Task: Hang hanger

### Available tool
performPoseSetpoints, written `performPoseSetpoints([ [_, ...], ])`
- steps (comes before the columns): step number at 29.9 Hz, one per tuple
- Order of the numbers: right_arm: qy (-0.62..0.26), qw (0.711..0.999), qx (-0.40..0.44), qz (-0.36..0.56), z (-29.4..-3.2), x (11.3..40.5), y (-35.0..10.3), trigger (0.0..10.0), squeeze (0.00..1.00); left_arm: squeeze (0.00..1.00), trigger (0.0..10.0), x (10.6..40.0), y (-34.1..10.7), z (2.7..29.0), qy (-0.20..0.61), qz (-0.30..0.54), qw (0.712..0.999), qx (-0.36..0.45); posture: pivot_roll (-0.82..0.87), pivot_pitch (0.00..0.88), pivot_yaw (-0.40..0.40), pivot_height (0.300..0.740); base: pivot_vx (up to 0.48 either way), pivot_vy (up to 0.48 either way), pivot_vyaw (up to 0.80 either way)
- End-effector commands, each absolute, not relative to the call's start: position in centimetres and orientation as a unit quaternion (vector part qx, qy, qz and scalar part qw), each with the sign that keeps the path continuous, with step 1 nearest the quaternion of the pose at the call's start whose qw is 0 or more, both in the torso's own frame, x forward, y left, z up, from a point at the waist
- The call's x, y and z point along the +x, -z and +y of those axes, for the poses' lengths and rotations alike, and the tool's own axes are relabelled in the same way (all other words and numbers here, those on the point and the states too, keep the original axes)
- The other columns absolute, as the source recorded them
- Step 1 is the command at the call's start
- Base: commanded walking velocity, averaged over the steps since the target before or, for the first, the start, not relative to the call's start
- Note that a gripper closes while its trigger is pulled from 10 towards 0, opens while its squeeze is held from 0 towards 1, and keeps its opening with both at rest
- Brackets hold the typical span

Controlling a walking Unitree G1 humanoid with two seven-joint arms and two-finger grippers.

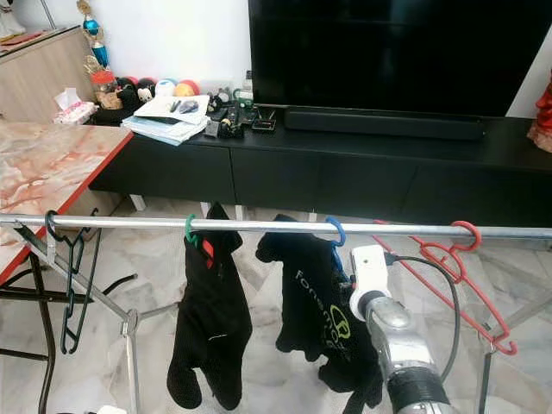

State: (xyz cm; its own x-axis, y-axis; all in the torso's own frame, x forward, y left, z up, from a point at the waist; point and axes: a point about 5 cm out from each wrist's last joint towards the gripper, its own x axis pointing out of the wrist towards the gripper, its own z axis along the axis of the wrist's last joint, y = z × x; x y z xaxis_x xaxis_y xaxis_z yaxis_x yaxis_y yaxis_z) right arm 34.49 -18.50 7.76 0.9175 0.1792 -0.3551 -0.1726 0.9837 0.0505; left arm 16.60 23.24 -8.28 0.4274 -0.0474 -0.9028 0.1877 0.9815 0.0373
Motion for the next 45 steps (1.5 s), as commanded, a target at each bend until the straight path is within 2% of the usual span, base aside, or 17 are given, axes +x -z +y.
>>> performPoseSetpoints([
  [1,-0.094,0.981,0.027,0.166,-18.1,35.2,-8.6,10.0,0.00,0.00,10.0,16.2,8.4,23.6,0.068,0.539,0.836,0.072,0.06,0.048,0.048,0.740,0.000,0.000,0.00],
  [14,-0.073,0.975,0.014,0.212,-17.8,35.6,-7.6,10.0,0.00,0.00,10.0,16.2,8.4,23.6,0.068,0.540,0.836,0.072,0.08,0.050,0.047,0.740,0.000,0.000,0.00],
  [21,-0.021,0.984,0.045,0.174,-18.4,36.5,-8.9,10.0,0.00,0.00,10.0,16.2,8.4,23.6,0.065,0.539,0.837,0.072,0.08,0.051,0.048,0.740,0.000,0.000,0.00],
  [25,-0.025,0.982,0.068,0.172,-18.2,36.7,-9.1,10.0,0.00,0.00,10.0,16.2,8.4,23.7,0.064,0.538,0.837,0.072,0.08,0.051,0.048,0.740,0.000,0.000,0.00],
  [26,-0.036,0.981,0.064,0.180,-17.8,36.7,-8.9,3.8,0.00,0.00,10.0,16.2,8.4,23.7,0.064,0.538,0.837,0.072,0.08,0.053,0.047,0.740,0.000,0.000,0.00],
  [27,-0.041,0.980,0.061,0.186,-17.6,36.6,-8.7,0.0,0.00,0.00,10.0,16.2,8.4,23.6,0.064,0.538,0.837,0.071,0.08,0.053,0.047,0.740,0.000,0.000,0.00],
  [36,-0.076,0.972,0.055,0.214,-16.4,36.0,-7.4,0.0,0.00,0.00,10.0,16.1,8.4,23.6,0.065,0.540,0.836,0.070,0.08,0.054,0.048,0.740,0.000,0.000,0.00],
  [45,-0.079,0.971,0.056,0.218,-16.4,36.0,-7.3,0.0,0.00,0.00,10.0,16.1,8.4,23.7,0.066,0.541,0.836,0.071,0.08,0.053,0.049,0.740,0.000,0.000,0.00],
])
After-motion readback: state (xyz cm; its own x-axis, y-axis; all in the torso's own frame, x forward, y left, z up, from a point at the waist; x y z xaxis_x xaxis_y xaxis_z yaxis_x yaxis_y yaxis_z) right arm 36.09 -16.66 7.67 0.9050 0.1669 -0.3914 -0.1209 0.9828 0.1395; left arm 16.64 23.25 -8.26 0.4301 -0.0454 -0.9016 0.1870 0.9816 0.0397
